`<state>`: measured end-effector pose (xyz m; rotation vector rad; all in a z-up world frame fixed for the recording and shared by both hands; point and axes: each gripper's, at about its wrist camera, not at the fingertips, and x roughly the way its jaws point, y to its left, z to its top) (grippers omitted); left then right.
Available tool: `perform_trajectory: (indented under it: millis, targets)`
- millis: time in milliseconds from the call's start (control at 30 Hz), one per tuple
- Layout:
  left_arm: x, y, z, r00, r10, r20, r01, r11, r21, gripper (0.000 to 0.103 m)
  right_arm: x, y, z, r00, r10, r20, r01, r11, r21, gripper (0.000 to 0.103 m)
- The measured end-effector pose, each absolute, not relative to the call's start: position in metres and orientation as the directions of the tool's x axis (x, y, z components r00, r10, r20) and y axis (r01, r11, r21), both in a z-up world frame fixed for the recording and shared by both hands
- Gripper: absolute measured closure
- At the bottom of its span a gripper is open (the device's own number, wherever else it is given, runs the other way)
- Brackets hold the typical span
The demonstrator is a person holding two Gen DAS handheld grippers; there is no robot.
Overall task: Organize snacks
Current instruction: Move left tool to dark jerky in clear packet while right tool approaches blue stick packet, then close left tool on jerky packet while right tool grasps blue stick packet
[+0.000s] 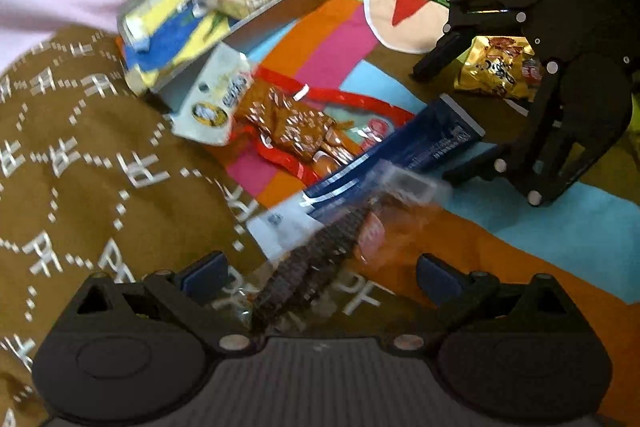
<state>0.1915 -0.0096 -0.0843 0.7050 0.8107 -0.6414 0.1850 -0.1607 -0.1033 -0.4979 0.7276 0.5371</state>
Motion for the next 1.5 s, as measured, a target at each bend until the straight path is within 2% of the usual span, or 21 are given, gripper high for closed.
perform_trajectory:
  millis: [267,467,1000,1233,1500]
  targets:
    - [0.184,-0.012,-0.083,0.486,-0.191,-0.853,0.692,0.68,0.242,0.012,0.182,-0.162,-0.102,0.593,0.3,-0.747,-0.619,0.763,-0.185,0.046]
    - [0.169,-0.008,-0.079,0.458,-0.208,-0.864,0.64,0.752,0.159,0.017,0.175,-0.163,-0.098,0.576,0.28,-0.768,-0.595,0.787,-0.159,0.051]
    - [0.127,-0.023,-0.072,0.413,-0.257,-0.874,0.558,0.83,0.02,0.016,0.118,-0.169,-0.076,0.513,0.232,-0.826,-0.56,0.82,-0.117,0.05]
    - [0.121,-0.024,-0.065,0.46,-0.243,-0.854,0.554,0.83,0.063,0.013,0.107,-0.169,-0.072,0.552,0.217,-0.805,-0.549,0.821,-0.155,0.028]
    - [0.135,-0.023,-0.071,0.512,-0.202,-0.835,0.537,0.834,0.128,0.011,0.12,-0.166,-0.077,0.611,0.223,-0.759,-0.538,0.821,-0.192,0.023]
